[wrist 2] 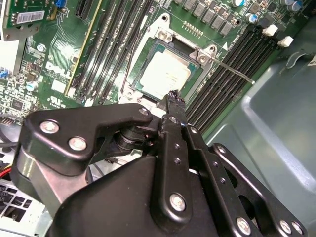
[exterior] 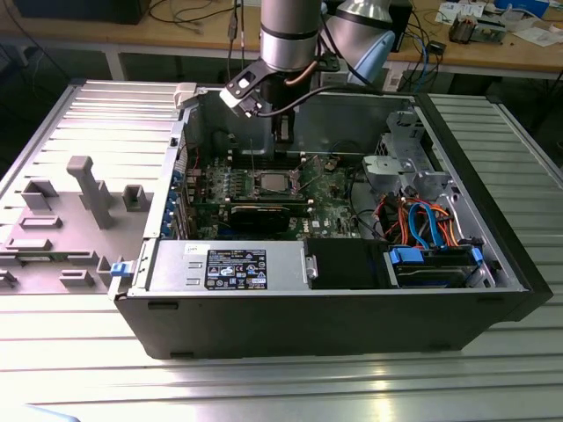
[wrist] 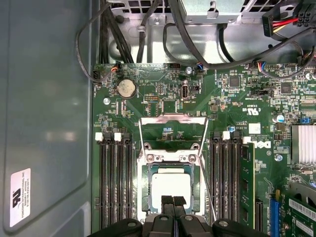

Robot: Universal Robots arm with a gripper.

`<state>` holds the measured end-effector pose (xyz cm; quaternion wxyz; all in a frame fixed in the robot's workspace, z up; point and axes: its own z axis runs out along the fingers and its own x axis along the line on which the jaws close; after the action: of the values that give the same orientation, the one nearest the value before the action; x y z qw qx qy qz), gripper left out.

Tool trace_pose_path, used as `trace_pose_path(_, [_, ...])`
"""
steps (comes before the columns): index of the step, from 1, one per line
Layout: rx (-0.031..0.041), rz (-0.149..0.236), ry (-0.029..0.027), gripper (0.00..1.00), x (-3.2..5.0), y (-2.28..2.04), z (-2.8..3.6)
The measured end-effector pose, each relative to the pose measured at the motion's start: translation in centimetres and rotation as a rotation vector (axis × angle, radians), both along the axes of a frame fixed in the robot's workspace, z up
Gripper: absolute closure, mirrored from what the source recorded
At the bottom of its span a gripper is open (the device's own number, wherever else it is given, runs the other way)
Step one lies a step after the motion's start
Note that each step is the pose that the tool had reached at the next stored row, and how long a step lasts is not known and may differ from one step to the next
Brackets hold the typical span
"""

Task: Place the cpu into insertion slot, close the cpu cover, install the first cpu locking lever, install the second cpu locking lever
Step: 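Close the cpu cover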

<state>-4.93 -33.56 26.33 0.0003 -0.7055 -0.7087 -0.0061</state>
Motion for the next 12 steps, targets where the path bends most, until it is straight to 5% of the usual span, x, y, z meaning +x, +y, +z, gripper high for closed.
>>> trace_pose_path(12, [0.0, 0.0, 0.0, 0.89, 0.0, 0.0, 0.49])
